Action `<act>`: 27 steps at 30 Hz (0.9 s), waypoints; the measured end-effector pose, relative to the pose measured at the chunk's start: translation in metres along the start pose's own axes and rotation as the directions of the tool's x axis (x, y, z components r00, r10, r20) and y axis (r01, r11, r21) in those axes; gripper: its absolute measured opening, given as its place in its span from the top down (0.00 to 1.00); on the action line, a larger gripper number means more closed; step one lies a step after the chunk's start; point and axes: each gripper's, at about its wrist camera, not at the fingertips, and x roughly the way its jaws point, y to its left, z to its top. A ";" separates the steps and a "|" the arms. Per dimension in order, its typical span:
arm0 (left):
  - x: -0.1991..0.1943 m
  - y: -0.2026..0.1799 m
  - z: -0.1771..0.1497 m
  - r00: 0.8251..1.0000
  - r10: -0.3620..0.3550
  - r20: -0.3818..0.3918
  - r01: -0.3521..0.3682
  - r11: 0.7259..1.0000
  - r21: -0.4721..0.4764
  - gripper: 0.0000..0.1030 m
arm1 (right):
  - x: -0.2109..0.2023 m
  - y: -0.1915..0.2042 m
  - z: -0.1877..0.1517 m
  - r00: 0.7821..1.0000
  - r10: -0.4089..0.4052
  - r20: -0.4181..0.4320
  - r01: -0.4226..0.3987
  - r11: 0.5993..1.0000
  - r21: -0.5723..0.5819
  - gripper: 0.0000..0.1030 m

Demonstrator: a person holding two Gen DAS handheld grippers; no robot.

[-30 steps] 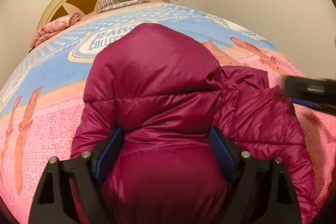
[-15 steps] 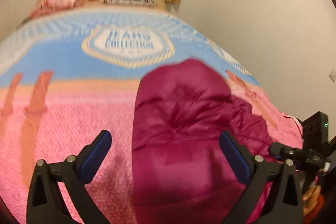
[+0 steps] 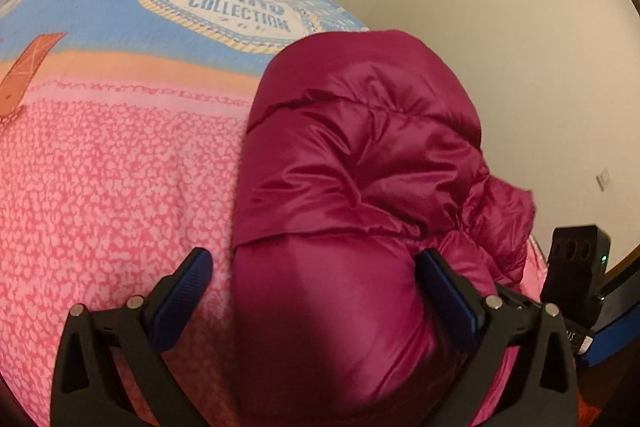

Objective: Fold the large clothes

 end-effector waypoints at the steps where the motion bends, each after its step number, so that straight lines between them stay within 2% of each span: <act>1: 0.001 -0.002 0.000 1.000 0.004 0.000 -0.004 1.000 0.008 0.00 | 0.004 0.001 0.002 1.000 -0.014 0.001 0.014 1.000 -0.010 0.22; 2: 0.002 -0.003 -0.001 1.000 0.005 0.002 -0.005 1.000 0.013 0.00 | 0.006 0.005 0.002 0.999 -0.034 0.002 0.034 0.999 -0.029 0.22; 4: 0.003 -0.005 0.000 1.000 0.008 0.006 -0.008 1.000 0.028 0.08 | 0.009 0.009 0.001 0.998 -0.062 0.006 0.062 0.996 -0.058 0.25; 5: 0.005 -0.008 0.000 1.000 -0.001 0.007 0.001 0.999 0.037 0.18 | 0.009 0.010 0.000 0.998 -0.064 0.008 0.065 0.996 -0.065 0.31; 6: 0.006 -0.012 -0.001 1.000 -0.002 0.008 0.001 0.999 0.045 0.23 | 0.010 0.010 -0.001 0.999 -0.042 0.000 0.042 0.997 -0.060 0.42; 7: 0.006 -0.015 -0.003 1.000 0.013 0.013 -0.013 0.999 0.048 0.25 | 0.011 0.009 -0.002 1.000 -0.019 -0.010 0.019 0.999 -0.036 0.45; 9: -0.004 -0.018 -0.007 0.999 0.029 0.020 -0.030 0.998 0.052 0.32 | 0.011 0.010 -0.004 1.000 -0.023 -0.009 0.023 0.999 -0.026 0.51; 10: -0.006 -0.023 -0.009 0.999 0.042 0.024 -0.043 0.998 0.051 0.34 | 0.011 0.011 -0.004 1.000 -0.026 -0.013 0.026 0.999 -0.026 0.53; 12: -0.013 -0.034 -0.014 0.997 0.066 0.036 -0.069 0.995 0.069 0.39 | 0.005 0.014 -0.004 0.999 -0.015 -0.029 0.014 1.000 -0.015 0.65; 15: -0.026 -0.054 -0.023 0.996 0.071 0.055 -0.076 0.993 0.092 0.42 | -0.012 0.022 -0.008 1.000 -0.015 -0.024 0.014 0.999 -0.039 0.70; 19: -0.041 -0.075 -0.034 0.998 0.002 0.065 -0.005 0.998 0.056 0.42 | -0.048 0.018 -0.013 1.000 0.015 0.008 -0.014 1.000 -0.016 0.71; 22: -0.047 -0.107 -0.038 0.994 -0.067 0.083 0.062 0.996 0.059 0.42 | -0.089 0.007 -0.013 0.999 0.019 0.050 -0.018 1.000 -0.008 0.71; 27: -0.039 -0.178 -0.045 0.983 -0.175 0.056 0.167 0.979 0.117 0.42 | -0.171 -0.014 -0.021 0.991 -0.049 0.125 0.053 0.998 -0.026 0.71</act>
